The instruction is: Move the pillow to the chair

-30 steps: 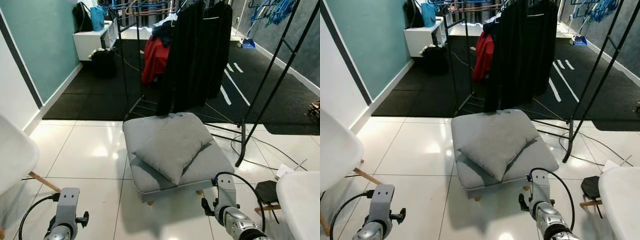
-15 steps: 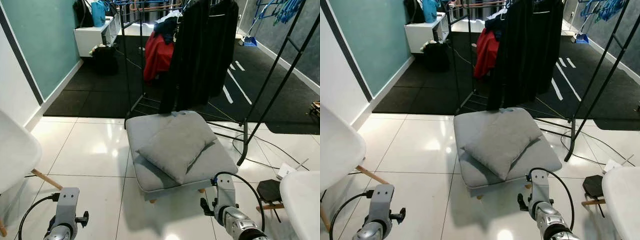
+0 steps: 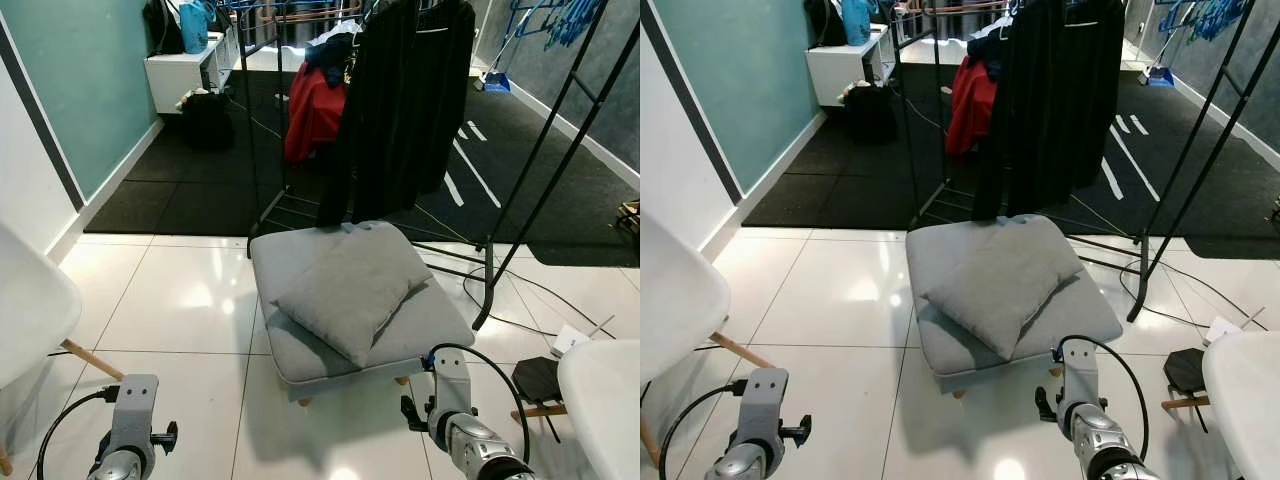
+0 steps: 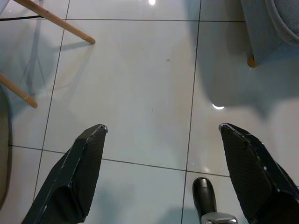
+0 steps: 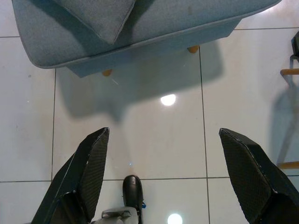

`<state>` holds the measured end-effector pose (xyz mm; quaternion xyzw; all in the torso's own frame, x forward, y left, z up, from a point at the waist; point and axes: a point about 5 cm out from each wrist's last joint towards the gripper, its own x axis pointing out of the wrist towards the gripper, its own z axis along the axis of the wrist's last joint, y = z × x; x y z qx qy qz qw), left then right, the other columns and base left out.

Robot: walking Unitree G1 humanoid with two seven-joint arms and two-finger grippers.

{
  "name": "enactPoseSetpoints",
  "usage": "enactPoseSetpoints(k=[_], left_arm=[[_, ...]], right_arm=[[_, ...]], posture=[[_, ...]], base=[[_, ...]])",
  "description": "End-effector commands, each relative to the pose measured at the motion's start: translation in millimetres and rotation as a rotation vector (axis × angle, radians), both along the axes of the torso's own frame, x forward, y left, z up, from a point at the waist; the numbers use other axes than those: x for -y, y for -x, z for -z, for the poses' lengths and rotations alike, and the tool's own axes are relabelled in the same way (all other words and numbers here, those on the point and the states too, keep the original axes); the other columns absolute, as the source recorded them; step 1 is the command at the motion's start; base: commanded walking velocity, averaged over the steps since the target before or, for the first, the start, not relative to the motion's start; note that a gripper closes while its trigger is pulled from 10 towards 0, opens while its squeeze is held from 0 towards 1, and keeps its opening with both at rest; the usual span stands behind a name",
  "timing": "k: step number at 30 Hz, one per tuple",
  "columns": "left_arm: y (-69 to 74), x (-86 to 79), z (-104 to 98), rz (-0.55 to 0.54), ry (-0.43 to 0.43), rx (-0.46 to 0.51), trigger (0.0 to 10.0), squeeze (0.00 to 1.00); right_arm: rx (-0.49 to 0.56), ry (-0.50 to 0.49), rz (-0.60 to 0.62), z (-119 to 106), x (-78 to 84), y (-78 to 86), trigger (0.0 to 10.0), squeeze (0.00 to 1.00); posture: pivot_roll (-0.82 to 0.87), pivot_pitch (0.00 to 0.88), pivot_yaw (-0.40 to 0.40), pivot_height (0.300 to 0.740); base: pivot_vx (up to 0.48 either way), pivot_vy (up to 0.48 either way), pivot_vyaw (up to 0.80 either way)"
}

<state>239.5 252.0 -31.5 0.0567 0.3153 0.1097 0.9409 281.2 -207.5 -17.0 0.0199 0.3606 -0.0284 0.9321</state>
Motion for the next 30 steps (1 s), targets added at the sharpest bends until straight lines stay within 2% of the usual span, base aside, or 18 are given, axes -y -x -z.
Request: enactPoseSetpoints(k=[1, 21, 30], left_arm=[[2.8, -1.3, 1.8, -0.006, 0.009, -0.008, 10.0, 0.00], [1.9, -3.2, -0.1, 0.022, 0.009, 0.001, 10.0, 0.00], [3.9, -3.8, 0.9, 0.030, 0.010, -0.001, 10.0, 0.00]], right_arm=[[-0.002, -0.013, 0.009, 1.5, -0.6, 1.5, 10.0, 0.00], [0.029, -0.048, 0.011, 0.4, -5.0, -0.1, 10.0, 0.00], [0.033, -0.058, 0.014, 1.5, -6.1, 1.0, 10.0, 0.00]], posture=[[-0.18, 0.031, -0.023, 0.740], [-0.16, 0.031, -0.013, 0.740], [-0.15, 0.029, -0.012, 0.740]], base=[[0.000, 0.000, 0.00], [0.000, 0.000, 0.00], [0.263, 0.000, 0.00]])
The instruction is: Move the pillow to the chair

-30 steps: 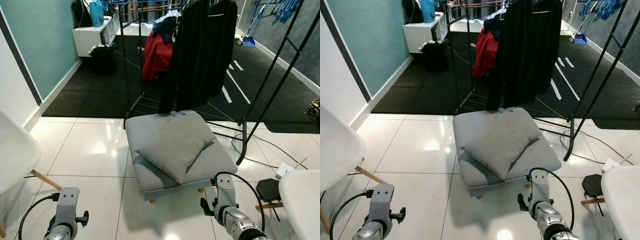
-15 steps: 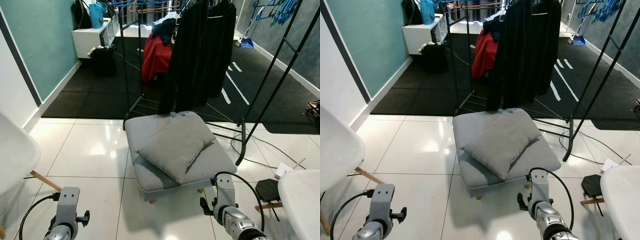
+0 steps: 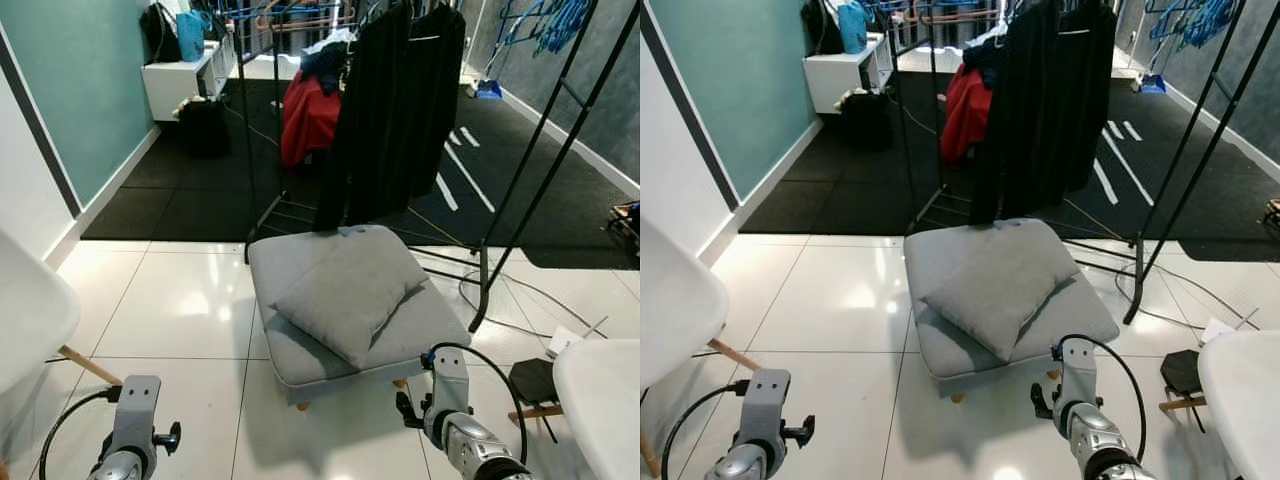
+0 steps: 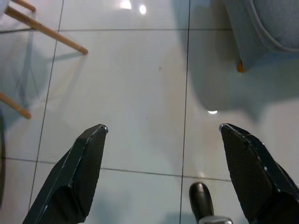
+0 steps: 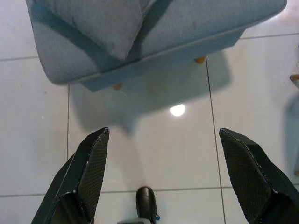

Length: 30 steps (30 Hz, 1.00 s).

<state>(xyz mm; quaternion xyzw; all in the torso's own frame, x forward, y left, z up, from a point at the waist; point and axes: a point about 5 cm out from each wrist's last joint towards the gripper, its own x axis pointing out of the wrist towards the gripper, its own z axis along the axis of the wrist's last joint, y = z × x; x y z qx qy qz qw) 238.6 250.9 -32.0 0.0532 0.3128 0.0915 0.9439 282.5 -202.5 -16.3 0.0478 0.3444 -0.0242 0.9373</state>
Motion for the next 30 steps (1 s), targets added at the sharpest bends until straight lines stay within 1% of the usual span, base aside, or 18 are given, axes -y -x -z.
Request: enactPoseSetpoints(k=[1, 30], left_arm=[[3.1, -5.0, 0.5, -0.003, -0.008, -0.007, 10.0, 0.00], [1.9, -4.5, -0.2, 0.003, -0.006, -0.004, 10.0, 0.00]], right_arm=[[-0.002, -0.005, 0.002, 2.3, -1.3, 2.4, 10.0, 0.00], [0.004, -0.011, 0.002, 1.6, -1.9, 1.5, 10.0, 0.00]], posture=[[-0.15, 0.029, -0.012, 0.740], [-0.15, 0.039, -0.012, 0.740]], base=[[0.304, 0.000, 0.00], [0.339, 0.000, 0.00]])
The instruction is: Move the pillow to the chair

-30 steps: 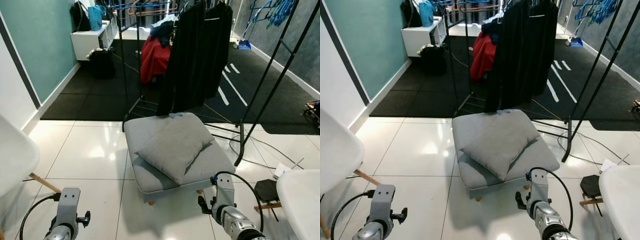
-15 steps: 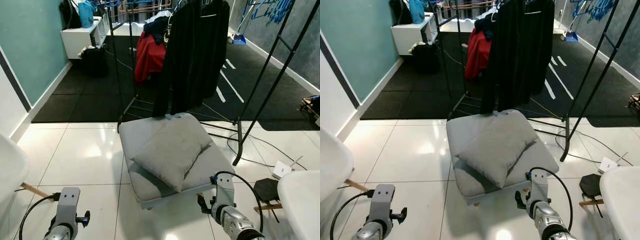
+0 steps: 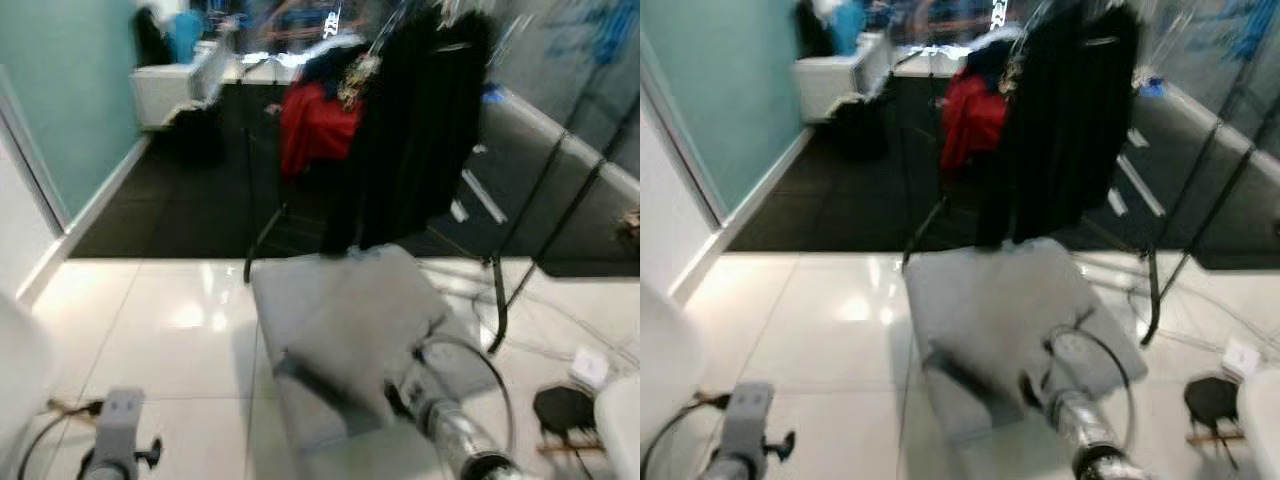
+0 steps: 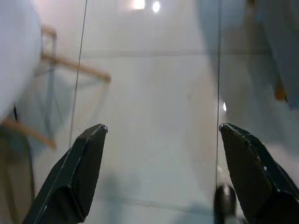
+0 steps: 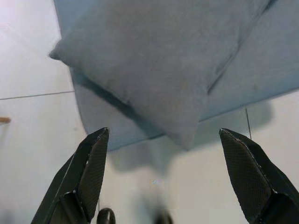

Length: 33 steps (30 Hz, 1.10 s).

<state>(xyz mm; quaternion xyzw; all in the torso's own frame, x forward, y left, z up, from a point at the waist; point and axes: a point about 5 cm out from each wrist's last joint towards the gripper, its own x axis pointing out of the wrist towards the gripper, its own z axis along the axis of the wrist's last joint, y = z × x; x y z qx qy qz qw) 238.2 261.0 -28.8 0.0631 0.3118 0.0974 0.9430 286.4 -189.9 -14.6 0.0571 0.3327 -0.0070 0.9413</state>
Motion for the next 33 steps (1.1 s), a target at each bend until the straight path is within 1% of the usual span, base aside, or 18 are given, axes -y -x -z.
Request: enactPoseSetpoints(k=[1, 7, 10, 13, 16, 18, 21, 33], left_arm=[[1.5, 5.6, 3.0, 0.008, 0.016, -0.004, 10.0, 0.00], [1.5, 4.9, 2.6, -0.002, 0.017, 0.001, 10.0, 0.00], [1.8, 3.7, 2.4, -0.021, 0.019, 0.006, 10.0, 0.00], [1.4, 4.8, 2.5, -0.008, 0.021, 0.003, 10.0, 0.00], [0.9, 8.0, 3.8, 0.027, -0.001, -0.020, 10.0, 0.00], [1.0, 7.8, 3.8, 0.011, -0.001, -0.015, 10.0, 0.00], [1.1, 5.0, 2.8, -0.026, 0.015, -0.002, 10.0, 0.00], [1.2, 5.6, 2.9, -0.021, 0.009, -0.002, 10.0, 0.00]], right_arm=[[-0.023, 0.016, 0.027, 3.3, 10.7, 5.5, 10.0, 0.00], [-0.023, 0.015, 0.030, 3.7, 10.5, 5.8, 10.0, 0.00], [-0.024, 0.015, 0.029, 3.6, 10.5, 5.8, 10.0, 0.00], [-0.024, 0.016, 0.028, 3.5, 10.4, 5.6, 10.0, 0.00], [-0.022, 0.015, 0.030, 3.3, 10.8, 5.5, 10.0, 0.00], [-0.022, 0.016, 0.032, 3.3, 11.4, 5.6, 10.0, 0.00], [-0.022, 0.022, 0.036, 3.0, 12.5, 5.5, 10.0, 0.00], [-0.023, 0.039, 0.046, 2.9, 14.2, 5.6, 10.0, 0.00]], posture=[[-0.15, 0.038, -0.011, 0.740], [-0.15, 0.034, -0.011, 0.740], [-0.15, 0.035, -0.010, 0.740], [-0.15, 0.035, -0.011, 0.740], [-0.15, 0.038, -0.010, 0.740], [-0.15, 0.035, -0.014, 0.740], [-0.16, 0.041, -0.016, 0.740], [-0.15, 0.049, -0.020, 0.740]], base=[[0.345, 0.000, 0.00], [0.345, 0.000, 0.00], [0.000, 0.000, 0.00], [0.000, 0.000, 0.00], [0.000, -0.472, 0.00], [0.000, -0.480, 0.00], [0.000, 0.000, 0.00], [0.000, 0.000, 0.00]])
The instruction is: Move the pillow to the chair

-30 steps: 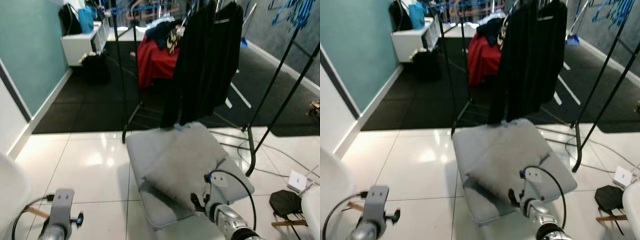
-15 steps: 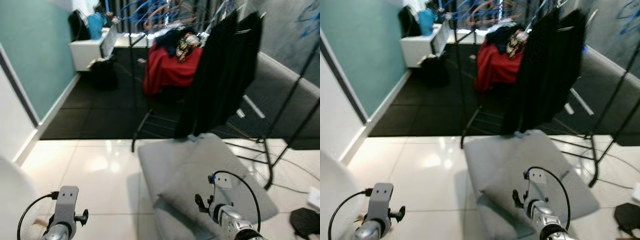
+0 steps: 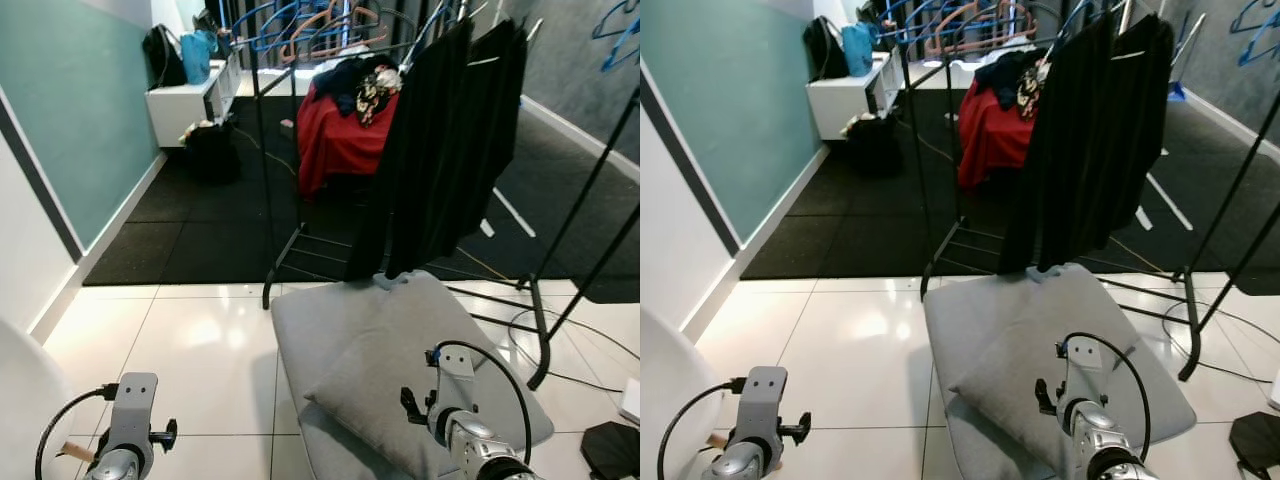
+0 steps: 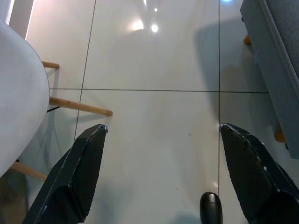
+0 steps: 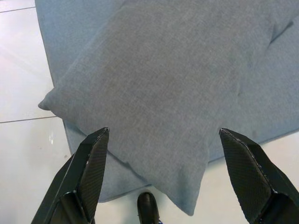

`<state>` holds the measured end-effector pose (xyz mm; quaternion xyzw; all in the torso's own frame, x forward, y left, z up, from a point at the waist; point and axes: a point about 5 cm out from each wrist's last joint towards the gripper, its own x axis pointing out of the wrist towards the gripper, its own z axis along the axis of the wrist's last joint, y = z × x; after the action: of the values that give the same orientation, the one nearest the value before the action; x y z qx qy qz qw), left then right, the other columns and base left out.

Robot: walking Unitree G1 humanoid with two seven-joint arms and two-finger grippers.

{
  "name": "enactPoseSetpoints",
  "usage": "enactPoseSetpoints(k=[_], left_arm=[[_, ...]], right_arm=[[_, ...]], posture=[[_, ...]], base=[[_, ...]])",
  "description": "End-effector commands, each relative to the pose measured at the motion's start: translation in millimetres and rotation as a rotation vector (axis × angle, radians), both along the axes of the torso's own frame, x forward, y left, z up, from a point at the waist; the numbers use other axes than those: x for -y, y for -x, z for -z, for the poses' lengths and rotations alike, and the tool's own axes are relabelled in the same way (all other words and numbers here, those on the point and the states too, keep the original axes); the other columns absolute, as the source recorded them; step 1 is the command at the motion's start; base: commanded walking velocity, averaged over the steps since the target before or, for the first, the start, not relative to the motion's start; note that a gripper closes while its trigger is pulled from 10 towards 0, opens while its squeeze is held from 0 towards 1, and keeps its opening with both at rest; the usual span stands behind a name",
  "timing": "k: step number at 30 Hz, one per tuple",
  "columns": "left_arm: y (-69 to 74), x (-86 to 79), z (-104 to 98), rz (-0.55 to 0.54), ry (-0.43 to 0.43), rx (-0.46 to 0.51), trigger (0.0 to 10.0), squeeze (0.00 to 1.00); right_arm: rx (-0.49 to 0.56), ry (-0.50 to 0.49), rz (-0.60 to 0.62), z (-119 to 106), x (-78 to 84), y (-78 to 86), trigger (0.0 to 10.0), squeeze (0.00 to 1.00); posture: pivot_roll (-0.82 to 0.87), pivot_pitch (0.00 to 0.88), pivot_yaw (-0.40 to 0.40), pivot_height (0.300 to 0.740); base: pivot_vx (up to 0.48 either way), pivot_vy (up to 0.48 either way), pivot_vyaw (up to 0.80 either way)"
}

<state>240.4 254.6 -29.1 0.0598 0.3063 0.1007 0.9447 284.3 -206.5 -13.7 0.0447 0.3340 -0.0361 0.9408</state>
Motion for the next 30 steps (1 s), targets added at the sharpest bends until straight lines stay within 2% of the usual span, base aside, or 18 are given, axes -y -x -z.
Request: enactPoseSetpoints(k=[1, 3, 7, 11, 22, 30], left_arm=[[3.4, -0.8, 2.6, -0.013, 0.008, -0.014, 10.0, 0.00], [3.2, 0.0, 2.8, 0.000, 0.005, -0.018, 10.0, 0.00], [2.4, 3.5, 3.4, 0.039, -0.006, -0.030, 10.0, 0.00], [2.6, 1.4, 2.7, 0.009, 0.005, -0.018, 10.0, 0.00], [2.9, -0.4, 2.5, -0.010, 0.001, -0.017, 10.0, 0.00], [2.0, 0.4, 1.9, -0.016, -0.005, -0.011, 10.0, 0.00]], right_arm=[[-0.017, -0.003, 0.001, 3.9, -2.4, 3.5, 10.0, 0.00], [-0.018, -0.002, 0.002, 3.9, -2.4, 3.5, 10.0, 0.00], [-0.019, -0.001, 0.004, 4.0, -2.4, 3.6, 10.0, 0.00], [-0.020, -0.001, 0.006, 3.9, -2.4, 3.4, 10.0, 0.00], [-0.038, -0.018, 0.028, 5.4, -2.3, 4.7, 10.0, 0.00], [-0.014, -0.130, 0.083, 5.8, -4.7, 5.1, 10.0, 0.00]], posture=[[-0.15, 0.050, -0.017, 0.740], [-0.16, 0.053, -0.016, 0.740], [-0.16, 0.053, -0.016, 0.740], [-0.15, 0.052, -0.017, 0.740], [-0.16, 0.051, -0.016, 0.740], [-0.16, 0.056, -0.029, 0.735]], base=[[0.000, 0.000, 0.00], [0.000, 0.000, 0.00], [0.000, -0.480, 0.00], [0.000, -0.480, 0.00], [0.000, 0.000, 0.00], [0.000, 0.000, 0.00]])
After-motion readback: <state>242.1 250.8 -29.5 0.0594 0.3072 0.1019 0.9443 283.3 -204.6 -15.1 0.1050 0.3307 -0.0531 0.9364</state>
